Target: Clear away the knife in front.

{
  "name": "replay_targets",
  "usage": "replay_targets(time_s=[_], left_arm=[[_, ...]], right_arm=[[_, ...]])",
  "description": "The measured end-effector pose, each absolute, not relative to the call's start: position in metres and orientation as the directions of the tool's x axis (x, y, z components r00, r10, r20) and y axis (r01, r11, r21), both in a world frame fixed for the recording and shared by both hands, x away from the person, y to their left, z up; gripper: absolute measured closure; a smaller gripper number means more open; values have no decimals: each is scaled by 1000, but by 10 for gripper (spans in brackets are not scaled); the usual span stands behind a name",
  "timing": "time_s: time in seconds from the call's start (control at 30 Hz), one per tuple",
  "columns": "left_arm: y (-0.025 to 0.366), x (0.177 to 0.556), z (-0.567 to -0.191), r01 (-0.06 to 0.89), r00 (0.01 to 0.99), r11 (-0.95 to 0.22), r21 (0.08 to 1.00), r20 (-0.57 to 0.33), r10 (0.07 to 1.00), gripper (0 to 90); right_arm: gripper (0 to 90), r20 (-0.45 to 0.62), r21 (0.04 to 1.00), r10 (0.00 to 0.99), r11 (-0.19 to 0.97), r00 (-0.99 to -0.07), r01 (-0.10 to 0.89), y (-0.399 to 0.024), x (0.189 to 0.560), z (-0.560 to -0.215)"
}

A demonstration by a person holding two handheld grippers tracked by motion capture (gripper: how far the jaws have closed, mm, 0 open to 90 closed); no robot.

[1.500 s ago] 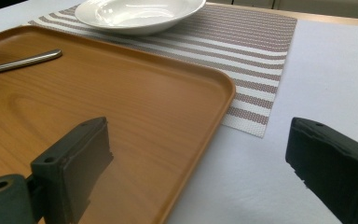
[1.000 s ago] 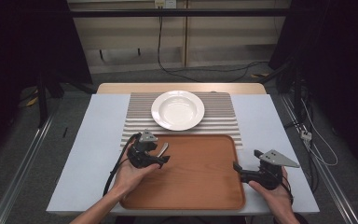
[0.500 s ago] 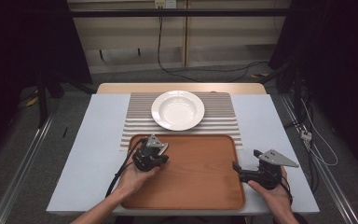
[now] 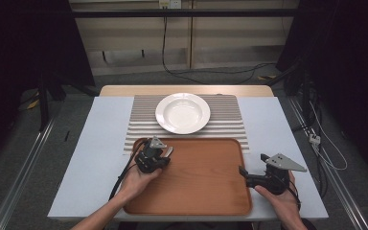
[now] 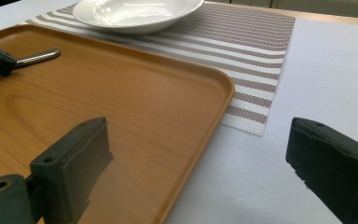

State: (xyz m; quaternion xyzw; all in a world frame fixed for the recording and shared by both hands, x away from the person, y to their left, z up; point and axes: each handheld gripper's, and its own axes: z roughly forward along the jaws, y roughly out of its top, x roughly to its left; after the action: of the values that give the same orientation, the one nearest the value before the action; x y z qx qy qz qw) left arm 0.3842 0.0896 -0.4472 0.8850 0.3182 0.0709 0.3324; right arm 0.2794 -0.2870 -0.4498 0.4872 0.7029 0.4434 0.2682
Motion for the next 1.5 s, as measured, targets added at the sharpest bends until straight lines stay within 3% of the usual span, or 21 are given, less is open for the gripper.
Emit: replay_targets(time_s=[0.73,1.5], left_arm=[[99,385,-444,517,775,-602,608,-34,632,900],[112,387,-443,566,739,-570,596,-60,671,900]], right_arm=[[59,56,886,920,132,-387,444,-287,279,-449],[60,57,885,920,133,-387,447,-287,280,-449]])
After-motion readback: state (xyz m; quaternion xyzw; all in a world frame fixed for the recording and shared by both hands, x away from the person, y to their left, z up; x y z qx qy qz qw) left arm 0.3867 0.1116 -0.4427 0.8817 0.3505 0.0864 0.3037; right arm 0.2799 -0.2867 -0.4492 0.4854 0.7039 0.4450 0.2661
